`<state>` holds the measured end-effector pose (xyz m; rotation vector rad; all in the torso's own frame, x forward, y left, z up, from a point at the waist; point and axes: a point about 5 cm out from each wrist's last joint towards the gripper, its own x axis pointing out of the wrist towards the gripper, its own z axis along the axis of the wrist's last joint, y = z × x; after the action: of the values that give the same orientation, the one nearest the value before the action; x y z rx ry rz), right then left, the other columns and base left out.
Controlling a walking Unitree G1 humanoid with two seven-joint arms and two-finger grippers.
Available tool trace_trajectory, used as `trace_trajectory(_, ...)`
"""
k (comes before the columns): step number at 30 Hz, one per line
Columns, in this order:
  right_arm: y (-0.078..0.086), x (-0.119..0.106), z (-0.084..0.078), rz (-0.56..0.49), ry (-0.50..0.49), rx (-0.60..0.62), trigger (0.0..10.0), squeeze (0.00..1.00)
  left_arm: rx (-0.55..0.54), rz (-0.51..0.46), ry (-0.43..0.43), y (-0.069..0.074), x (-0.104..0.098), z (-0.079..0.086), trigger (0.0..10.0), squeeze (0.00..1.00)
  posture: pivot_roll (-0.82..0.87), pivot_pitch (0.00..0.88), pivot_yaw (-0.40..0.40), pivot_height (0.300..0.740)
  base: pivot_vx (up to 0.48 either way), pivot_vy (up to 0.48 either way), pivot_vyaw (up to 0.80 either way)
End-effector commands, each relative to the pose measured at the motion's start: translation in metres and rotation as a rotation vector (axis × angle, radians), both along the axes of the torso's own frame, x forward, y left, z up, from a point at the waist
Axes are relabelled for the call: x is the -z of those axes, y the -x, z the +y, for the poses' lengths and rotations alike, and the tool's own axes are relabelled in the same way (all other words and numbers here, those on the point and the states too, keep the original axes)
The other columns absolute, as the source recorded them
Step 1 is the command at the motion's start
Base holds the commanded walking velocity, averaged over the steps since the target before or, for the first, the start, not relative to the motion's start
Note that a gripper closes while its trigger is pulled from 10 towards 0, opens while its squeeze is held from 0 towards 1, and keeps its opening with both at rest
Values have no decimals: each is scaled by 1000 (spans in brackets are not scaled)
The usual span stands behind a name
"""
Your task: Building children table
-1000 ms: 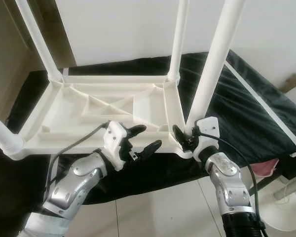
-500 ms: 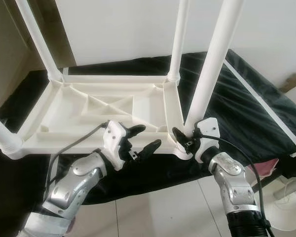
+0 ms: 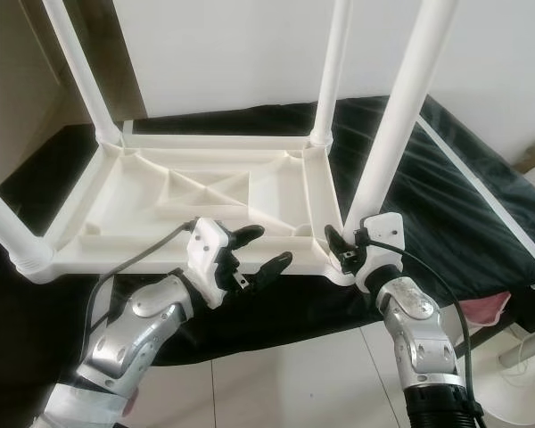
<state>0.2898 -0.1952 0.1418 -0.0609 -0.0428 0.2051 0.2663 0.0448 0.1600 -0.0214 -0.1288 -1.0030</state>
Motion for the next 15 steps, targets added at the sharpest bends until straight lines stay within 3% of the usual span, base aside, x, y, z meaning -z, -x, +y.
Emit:
trace_trajectory(1, 3, 9, -13, 50, -15, 135, 10000, 0, 71, -5, -3, 5, -1, -5, 10000, 0, -44, 46, -27, 740, 0, 0, 0)
trace_trajectory(8, 4, 13, -9, 70, -51, 253, 10000, 0, 86, -6, -14, 7, 0, -6, 10000, 0, -41, 38, -31, 740, 0, 0, 0)
trace_trajectory(15, -2, 14, 10, 66, -131, 392, 10000, 0, 91, -8, -18, 7, 1, -6, 10000, 0, -27, 23, -39, 740, 0, 0, 0)
